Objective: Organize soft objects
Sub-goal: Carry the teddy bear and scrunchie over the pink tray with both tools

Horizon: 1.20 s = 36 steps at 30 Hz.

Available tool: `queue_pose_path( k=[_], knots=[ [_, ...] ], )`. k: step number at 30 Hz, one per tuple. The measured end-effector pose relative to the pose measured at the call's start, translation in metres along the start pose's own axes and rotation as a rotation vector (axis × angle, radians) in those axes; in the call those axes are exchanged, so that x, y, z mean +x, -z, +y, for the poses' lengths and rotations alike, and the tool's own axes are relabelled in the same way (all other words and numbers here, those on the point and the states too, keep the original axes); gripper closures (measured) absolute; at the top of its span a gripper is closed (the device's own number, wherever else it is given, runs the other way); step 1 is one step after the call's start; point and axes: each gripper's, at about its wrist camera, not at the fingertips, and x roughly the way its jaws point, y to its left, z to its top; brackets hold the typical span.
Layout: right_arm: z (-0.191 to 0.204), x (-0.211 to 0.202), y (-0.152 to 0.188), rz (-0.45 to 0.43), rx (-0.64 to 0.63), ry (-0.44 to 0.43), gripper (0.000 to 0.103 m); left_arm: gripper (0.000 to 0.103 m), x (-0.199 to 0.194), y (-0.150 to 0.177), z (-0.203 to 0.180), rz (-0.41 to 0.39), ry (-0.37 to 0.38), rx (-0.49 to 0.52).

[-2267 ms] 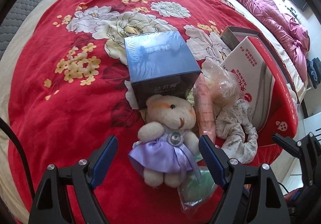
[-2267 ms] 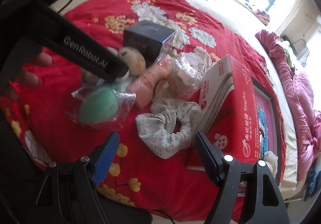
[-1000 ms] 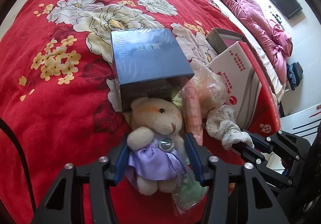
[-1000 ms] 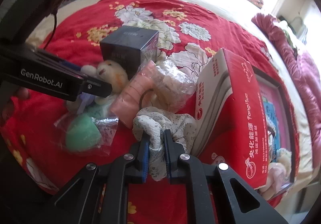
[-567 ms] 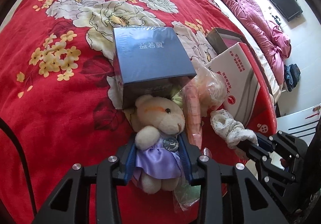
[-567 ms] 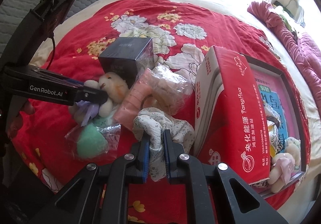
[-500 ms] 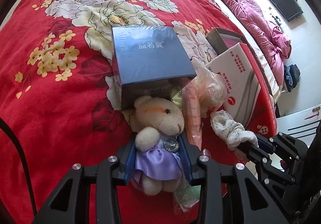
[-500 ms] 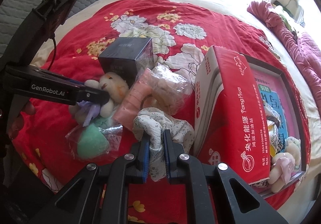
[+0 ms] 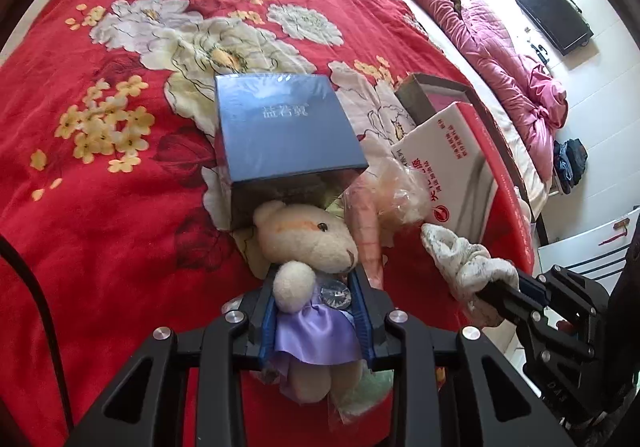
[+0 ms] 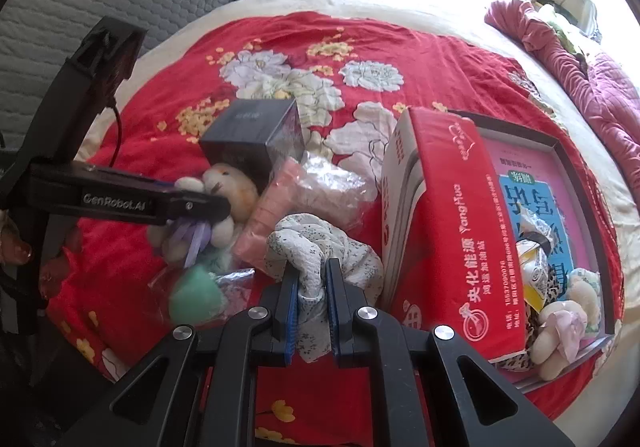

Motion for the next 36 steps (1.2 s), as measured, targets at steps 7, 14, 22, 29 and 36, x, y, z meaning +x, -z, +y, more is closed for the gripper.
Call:
queue_pose_path(
  k=[7,14,22,29,36],
  knots=[
    [0.003,-0.025,-0.009,-0.061,0.007,-0.015,0.091,0.070,-0.032,0.004,-0.012,-0.060,-0.037,0.027],
    [0.004,-0.054,-0.016,-0.120,0.016,-0.009,0.091,0.070,-0.066,0.004,-0.037,-0.120,-0.072,0.070],
    [-0.003,-0.094,-0.013,-0.194,0.037,0.008,0.091,0.070,-0.093,0.004,-0.077,-0.176,-0.081,0.132],
    [-0.023,-0.130,-0.011,-0.260,0.081,0.033,0.091,0.070,-0.105,0.005,-0.115,-0.202,-0.079,0.180],
    [-0.050,-0.162,-0.004,-0.322,0.135,0.066,0.091,0.070,-0.109,0.005,-0.148,-0.215,-0.081,0.212]
  ],
)
